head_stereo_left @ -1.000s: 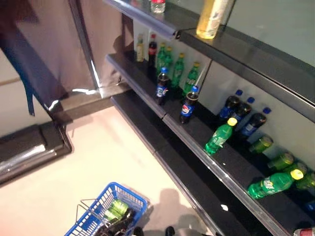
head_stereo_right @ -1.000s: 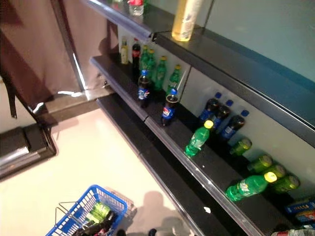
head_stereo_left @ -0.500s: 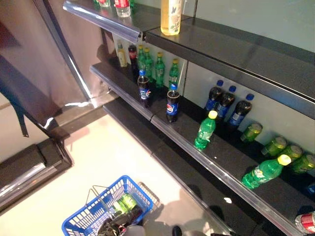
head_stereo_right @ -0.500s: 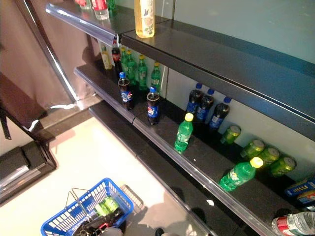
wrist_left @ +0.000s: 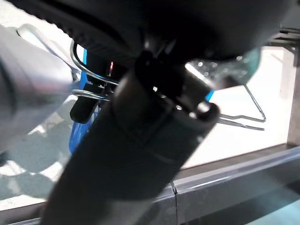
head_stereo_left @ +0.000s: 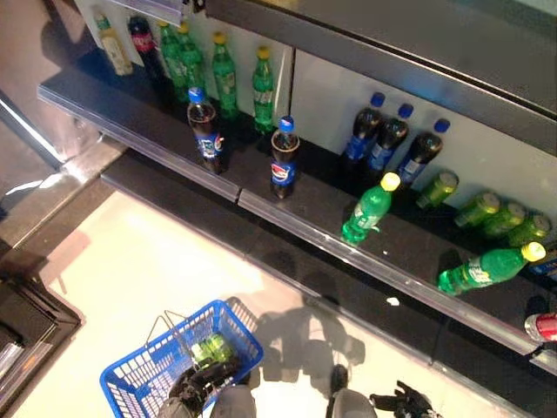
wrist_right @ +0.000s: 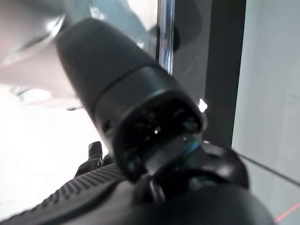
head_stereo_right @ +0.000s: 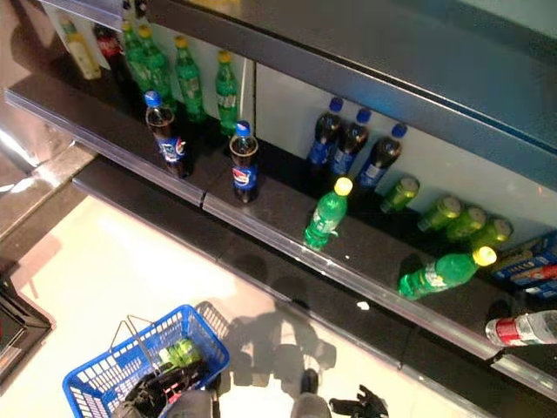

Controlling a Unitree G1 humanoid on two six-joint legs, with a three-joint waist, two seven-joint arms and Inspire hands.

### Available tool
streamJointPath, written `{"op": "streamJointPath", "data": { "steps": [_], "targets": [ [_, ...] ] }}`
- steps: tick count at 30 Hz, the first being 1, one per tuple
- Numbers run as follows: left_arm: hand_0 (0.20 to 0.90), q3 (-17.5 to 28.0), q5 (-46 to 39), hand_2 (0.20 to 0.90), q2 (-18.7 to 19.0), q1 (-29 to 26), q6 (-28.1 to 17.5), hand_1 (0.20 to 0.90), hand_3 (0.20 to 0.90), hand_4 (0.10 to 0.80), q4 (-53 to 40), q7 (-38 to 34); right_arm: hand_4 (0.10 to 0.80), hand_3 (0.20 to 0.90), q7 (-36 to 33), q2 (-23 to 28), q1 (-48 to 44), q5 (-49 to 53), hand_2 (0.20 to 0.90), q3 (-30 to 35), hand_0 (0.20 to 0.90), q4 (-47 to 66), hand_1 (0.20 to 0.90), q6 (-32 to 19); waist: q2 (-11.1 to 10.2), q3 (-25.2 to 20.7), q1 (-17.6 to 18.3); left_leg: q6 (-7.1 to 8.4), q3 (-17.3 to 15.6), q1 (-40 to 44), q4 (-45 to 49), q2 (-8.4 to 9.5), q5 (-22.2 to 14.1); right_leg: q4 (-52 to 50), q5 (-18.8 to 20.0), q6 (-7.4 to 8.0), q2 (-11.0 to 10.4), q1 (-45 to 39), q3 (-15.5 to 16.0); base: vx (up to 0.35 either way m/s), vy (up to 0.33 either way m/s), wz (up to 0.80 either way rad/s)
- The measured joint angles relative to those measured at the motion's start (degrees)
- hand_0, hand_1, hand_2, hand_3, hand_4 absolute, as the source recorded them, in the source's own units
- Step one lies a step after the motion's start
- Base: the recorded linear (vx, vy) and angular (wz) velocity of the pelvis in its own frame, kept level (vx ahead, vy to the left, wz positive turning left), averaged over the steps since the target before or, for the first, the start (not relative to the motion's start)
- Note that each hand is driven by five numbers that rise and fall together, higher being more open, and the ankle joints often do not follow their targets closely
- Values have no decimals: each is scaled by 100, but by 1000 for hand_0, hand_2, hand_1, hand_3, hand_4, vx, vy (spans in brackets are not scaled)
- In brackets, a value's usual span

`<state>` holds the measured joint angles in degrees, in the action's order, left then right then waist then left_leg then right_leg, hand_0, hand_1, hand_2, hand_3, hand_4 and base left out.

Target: Pick up the drink and place into the basket.

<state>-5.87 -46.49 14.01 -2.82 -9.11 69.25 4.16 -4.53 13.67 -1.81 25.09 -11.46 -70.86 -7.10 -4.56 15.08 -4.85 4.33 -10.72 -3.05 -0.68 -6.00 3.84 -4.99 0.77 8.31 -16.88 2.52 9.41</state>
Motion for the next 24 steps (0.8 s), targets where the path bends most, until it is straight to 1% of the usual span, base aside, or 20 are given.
{"op": "streamJointPath", "data": {
  "steps": [1, 2, 3, 4, 5, 6, 7, 8, 9, 10, 12, 14, 17, 20, 22, 24],
  "targets": [
    [300, 14, 1, 300, 128, 4, 8, 300, 200, 100, -92, -32, 800, 900, 33, -85, -1, -11, 900, -213, 900, 230, 900, 1, -162, 37, -41, 112, -20, -12, 32, -17, 1, 249, 56, 250, 10, -157, 41, -108, -221, -26],
    [300, 18, 1, 300, 170, -11, 12, 300, 200, 100, -127, -70, 800, 900, 72, -114, -27, -21, 900, -315, 900, 344, 900, 0, -186, 75, -83, 170, -53, -42, 85, -75, -2, 362, 28, 368, 59, -181, 107, -80, -141, -38],
    [300, 24, 4, 300, 166, -63, 63, 300, 200, 100, -189, -154, 800, 900, 123, -112, -161, -22, 900, -488, 900, 562, 900, 16, -91, 156, -125, 265, -74, -112, 186, -272, -15, 471, 145, 291, 216, -142, 150, -50, -229, -44],
    [300, 23, 6, 300, 123, -68, 117, 300, 200, 100, -304, -224, 800, 900, 216, -97, -271, -24, 900, -633, 900, 870, 900, 27, 36, 234, -106, 362, -35, -208, 302, -492, -30, 564, 215, 178, 449, -119, 136, -34, -214, -39],
    [300, 54, 6, 300, 44, -76, 121, 300, 200, 100, -341, -272, 800, 900, 296, -96, -332, -33, 900, -705, 900, 1068, 900, 53, 120, 269, -98, 456, 57, -205, 310, -632, -5, 624, 254, 95, 608, -149, 138, -40, -299, -28],
    [300, 60, 7, 300, -21, -34, 169, 300, 200, 100, -478, -302, 800, 900, 414, -49, -331, -142, 900, -893, 900, 1438, 900, 134, 146, 260, -117, 506, 75, -202, 307, -780, 8, 688, 265, 2, 766, -154, 121, -14, -152, -16],
    [300, 60, 13, 300, -46, -13, 177, 300, 200, 100, -532, -304, 800, 900, 460, -11, -314, -222, 900, -953, 900, 1622, 900, 177, 145, 259, -114, 530, 81, -200, 301, -821, 23, 715, 280, -22, 810, -168, 121, -19, -181, -12],
    [300, 70, 28, 300, -99, -8, 199, 300, 200, 100, -615, -332, 800, 900, 552, 83, -246, -362, 900, -1065, 900, 1977, 900, 207, 126, 249, -113, 589, 98, -197, 272, -877, 51, 756, 302, -52, 870, -177, 122, -22, -122, 0],
    [300, 64, 83, 300, -102, -3, 226, 300, 200, 100, -709, -357, 800, 900, 609, 222, -179, -507, 900, -1217, 900, 2443, 900, 306, 84, 244, -113, 609, 122, -197, 269, -904, 65, 811, 331, -68, 907, -216, 136, -28, -138, 1],
    [300, -33, 214, 300, -44, 6, 257, 300, 200, 100, -758, -356, 800, 900, 729, 383, -40, -613, 900, -1413, 900, 2896, 900, 328, 19, 209, -112, 613, 133, -194, 270, -909, 67, 885, 369, -76, 917, -249, 133, -11, -79, 1],
    [300, -39, 365, 300, 28, 9, 352, 300, 200, 100, -756, -379, 800, 900, 965, 584, 34, -660, 900, -1589, 900, 3551, 900, 429, -76, 153, -88, 625, 177, -159, 255, -895, 58, 948, 404, -67, 915, -300, 137, 43, -33, -2],
    [300, -44, 375, 300, 91, 69, 372, 300, 200, 100, -746, -379, 800, 900, 1377, 984, 177, -638, 900, -1835, 900, 4632, 900, 557, -134, 128, -86, 625, 177, -29, 175, -860, 59, 985, 415, -52, 889, -407, 135, 109, 20, 0],
    [300, 14, 359, 300, 107, 193, 370, 300, 200, 100, -744, -368, 800, 900, 1866, 1404, 287, -548, 900, -1884, 900, 6021, 900, 512, -187, 92, -87, 622, 174, 149, 123, -822, 56, 985, 411, -35, 850, -565, 137, 114, 49, 2],
    [300, 84, 354, 300, 104, 266, 367, 300, 200, 100, -750, -352, 800, 900, 1944, 1574, 267, -421, 900, -1574, 900, 7007, 900, 375, -234, 42, -73, 604, 171, 198, 77, -769, 67, 985, 402, -13, 795, -601, 128, 74, 56, 3],
    [300, 129, 353, 300, 95, 293, 367, 300, 200, 100, -750, -340, 800, 900, 1944, 1586, 247, -354, 900, -1225, 900, 7552, 900, 312, -247, 28, -42, 572, 174, 203, 75, -712, 66, 984, 405, 11, 735, -614, 132, 65, 72, 5],
    [300, 222, 354, 300, 74, 358, 371, 300, 200, 100, -745, -337, 800, 900, 1908, 1586, 211, -220, 900, -843, 900, 7982, 900, 129, -243, -36, 38, 537, 173, 203, 71, -635, 60, 984, 407, 46, 664, -619, 132, 58, 60, 4]
  ]
}}
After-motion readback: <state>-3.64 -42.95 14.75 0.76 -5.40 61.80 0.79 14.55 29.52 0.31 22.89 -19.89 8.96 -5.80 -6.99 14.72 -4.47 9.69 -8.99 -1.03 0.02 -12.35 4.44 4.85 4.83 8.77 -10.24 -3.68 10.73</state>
